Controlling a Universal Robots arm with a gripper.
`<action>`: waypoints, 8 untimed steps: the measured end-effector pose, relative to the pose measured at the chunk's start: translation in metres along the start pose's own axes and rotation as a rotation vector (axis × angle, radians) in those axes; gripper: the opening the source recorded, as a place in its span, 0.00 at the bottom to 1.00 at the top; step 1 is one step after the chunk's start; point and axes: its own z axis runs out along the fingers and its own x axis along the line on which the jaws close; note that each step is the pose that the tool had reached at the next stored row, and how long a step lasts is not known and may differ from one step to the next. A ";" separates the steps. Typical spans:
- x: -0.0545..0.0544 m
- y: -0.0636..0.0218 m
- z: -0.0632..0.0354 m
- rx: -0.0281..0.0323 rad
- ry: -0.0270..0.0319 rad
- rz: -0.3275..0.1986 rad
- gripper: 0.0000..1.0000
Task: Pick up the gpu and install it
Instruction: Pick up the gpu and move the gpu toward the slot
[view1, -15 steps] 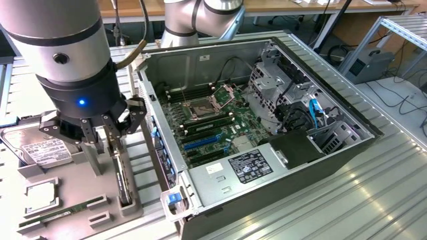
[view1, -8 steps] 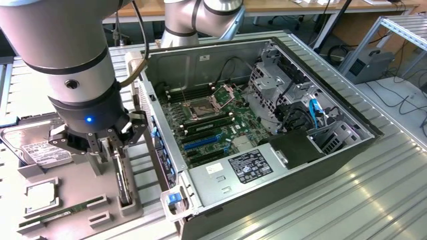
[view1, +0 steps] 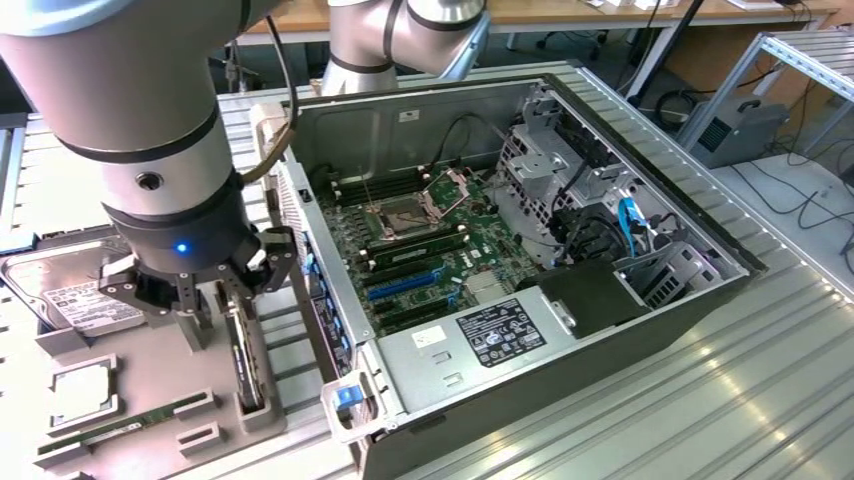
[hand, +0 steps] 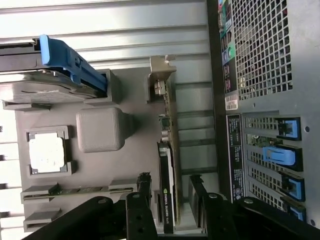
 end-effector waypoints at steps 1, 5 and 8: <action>0.000 -0.0002 0.0036 0.0001 0.0001 0.000 0.44; 0.000 -0.0008 0.0169 0.0001 0.0001 0.000 0.44; 0.001 -0.0014 0.0312 0.0001 0.0001 0.000 0.44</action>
